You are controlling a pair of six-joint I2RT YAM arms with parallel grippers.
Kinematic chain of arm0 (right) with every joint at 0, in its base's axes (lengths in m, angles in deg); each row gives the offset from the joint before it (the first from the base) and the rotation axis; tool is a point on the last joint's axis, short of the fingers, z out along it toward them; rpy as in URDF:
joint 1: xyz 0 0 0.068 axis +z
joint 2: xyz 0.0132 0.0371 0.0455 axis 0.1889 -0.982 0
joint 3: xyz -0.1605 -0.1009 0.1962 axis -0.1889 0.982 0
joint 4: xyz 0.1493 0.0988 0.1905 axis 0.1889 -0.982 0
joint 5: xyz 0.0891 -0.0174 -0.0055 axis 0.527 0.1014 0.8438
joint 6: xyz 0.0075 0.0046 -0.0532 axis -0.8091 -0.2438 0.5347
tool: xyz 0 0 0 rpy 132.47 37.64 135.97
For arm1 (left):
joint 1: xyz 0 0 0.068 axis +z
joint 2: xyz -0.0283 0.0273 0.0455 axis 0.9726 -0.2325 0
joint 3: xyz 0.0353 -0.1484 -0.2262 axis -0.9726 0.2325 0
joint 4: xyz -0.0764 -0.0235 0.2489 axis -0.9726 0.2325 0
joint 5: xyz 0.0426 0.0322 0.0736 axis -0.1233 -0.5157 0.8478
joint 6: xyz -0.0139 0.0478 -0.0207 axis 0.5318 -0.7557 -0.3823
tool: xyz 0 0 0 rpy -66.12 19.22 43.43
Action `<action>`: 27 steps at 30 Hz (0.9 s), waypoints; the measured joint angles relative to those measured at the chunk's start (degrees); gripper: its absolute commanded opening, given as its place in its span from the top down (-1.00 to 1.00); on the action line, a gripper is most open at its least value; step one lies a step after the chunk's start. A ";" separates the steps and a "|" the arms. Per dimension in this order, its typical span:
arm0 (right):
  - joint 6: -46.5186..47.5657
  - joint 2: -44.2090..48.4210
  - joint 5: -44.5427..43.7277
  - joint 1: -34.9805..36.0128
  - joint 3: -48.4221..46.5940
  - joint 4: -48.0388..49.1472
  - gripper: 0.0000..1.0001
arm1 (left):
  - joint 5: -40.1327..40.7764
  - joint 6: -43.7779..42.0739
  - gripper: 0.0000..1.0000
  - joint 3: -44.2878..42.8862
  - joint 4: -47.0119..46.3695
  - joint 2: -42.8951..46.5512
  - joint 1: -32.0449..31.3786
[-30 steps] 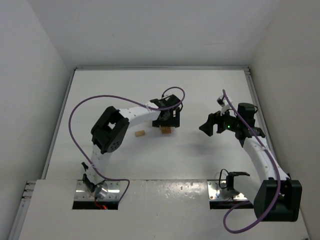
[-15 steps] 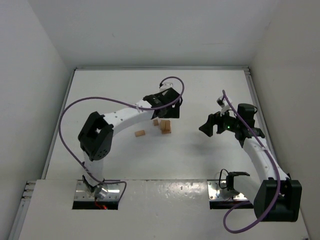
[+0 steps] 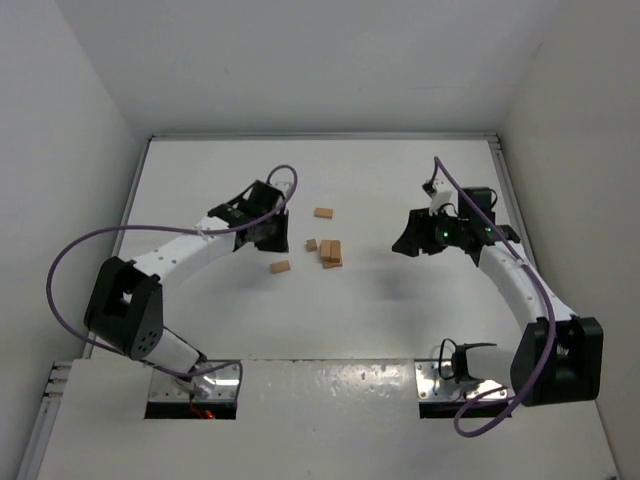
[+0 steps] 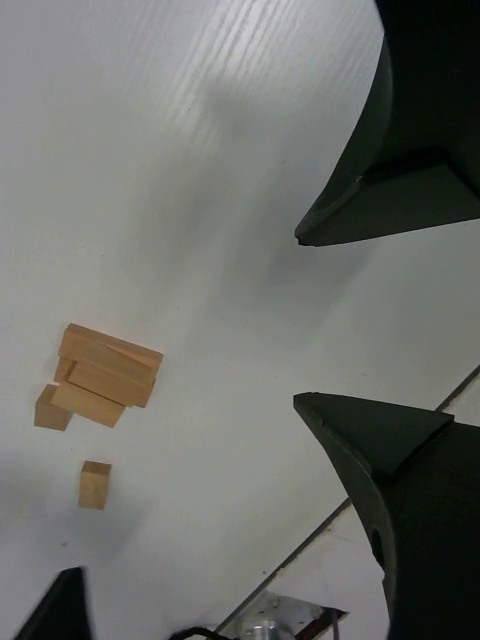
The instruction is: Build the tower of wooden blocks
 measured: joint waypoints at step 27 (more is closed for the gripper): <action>-15.26 -22.29 -8.26 5.49 -13.51 -3.04 -0.27 | -15.98 4.94 0.47 -0.74 -9.07 -18.45 -1.68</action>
